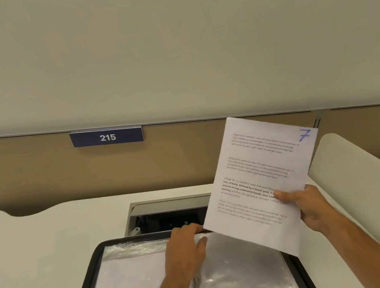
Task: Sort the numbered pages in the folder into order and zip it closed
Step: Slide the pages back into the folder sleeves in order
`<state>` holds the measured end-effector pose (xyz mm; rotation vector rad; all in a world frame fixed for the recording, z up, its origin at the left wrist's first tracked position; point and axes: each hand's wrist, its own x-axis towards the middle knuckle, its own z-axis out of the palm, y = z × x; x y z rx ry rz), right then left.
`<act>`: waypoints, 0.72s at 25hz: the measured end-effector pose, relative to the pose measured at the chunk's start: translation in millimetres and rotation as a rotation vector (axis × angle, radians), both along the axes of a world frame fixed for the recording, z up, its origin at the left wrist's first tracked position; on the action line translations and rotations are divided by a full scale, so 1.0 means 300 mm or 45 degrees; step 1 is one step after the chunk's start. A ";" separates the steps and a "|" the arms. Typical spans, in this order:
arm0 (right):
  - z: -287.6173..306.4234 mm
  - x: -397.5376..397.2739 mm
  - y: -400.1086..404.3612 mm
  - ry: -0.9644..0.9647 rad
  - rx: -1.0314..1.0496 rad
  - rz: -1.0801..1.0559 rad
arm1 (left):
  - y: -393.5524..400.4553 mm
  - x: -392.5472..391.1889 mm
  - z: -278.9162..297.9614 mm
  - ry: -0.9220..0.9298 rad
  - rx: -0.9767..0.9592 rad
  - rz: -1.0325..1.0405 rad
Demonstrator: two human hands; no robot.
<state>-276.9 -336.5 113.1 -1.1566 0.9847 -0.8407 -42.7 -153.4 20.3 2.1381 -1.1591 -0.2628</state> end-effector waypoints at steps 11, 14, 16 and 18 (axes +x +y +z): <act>-0.124 0.007 -0.108 -0.204 0.094 -0.303 | -0.095 -0.006 -0.115 -0.724 0.146 -0.268; -0.126 0.032 -0.092 -0.308 0.048 -0.344 | -0.089 -0.016 -0.133 -0.704 -0.049 -0.248; -0.120 0.054 -0.079 -0.377 0.014 -0.330 | -0.089 -0.024 -0.145 -0.679 -0.156 -0.207; -0.119 0.085 -0.075 -0.382 -0.004 -0.300 | -0.092 -0.027 -0.156 -0.671 -0.218 -0.173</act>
